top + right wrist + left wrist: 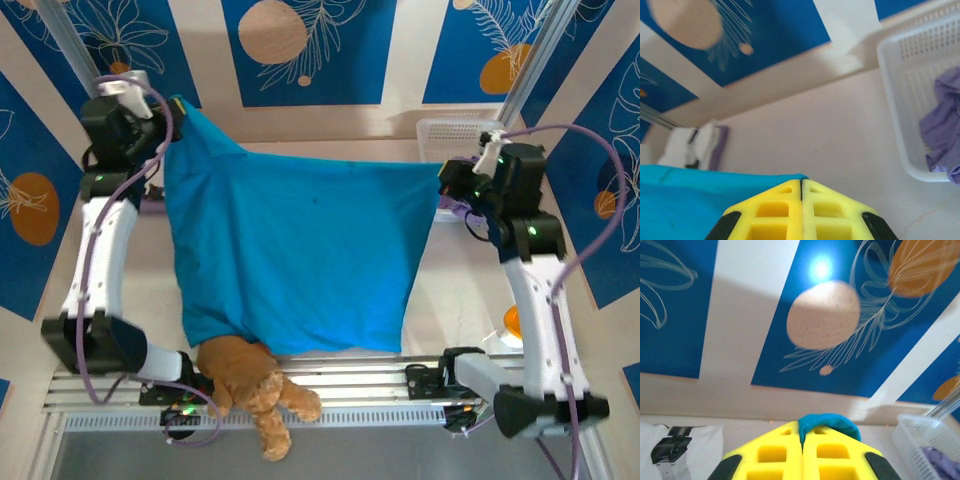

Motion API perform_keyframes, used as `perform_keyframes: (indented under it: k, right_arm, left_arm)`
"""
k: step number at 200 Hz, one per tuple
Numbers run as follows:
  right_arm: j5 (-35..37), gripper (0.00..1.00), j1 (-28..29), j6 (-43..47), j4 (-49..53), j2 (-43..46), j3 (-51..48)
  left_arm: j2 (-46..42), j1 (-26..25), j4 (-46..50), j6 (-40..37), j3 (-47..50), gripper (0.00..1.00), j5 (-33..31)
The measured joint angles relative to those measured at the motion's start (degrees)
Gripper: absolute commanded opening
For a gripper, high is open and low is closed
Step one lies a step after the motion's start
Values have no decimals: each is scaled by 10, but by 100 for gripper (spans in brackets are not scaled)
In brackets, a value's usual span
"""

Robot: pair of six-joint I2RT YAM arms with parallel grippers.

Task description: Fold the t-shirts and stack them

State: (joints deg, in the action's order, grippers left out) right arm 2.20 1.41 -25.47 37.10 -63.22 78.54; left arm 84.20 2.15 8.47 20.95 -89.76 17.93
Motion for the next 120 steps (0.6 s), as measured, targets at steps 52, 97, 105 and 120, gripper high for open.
perform_keyframes:
  k: [52, 97, 105, 120]
  right_arm:
    - [14, 2, -22, 36, -26, -260, 66]
    - [24, 44, -30, 59, 66, -461, 282]
    - [26, 46, -29, 61, 76, -464, 292]
    - [30, 48, -27, 65, 99, -452, 293]
  left_arm:
    - [305, -30, -23, -7, -148, 0, -3]
    - [539, -58, 70, 3, -381, 54, 13]
    - [545, -61, 84, 2, -385, 59, 14]
    - [545, -63, 103, 2, -384, 59, 13]
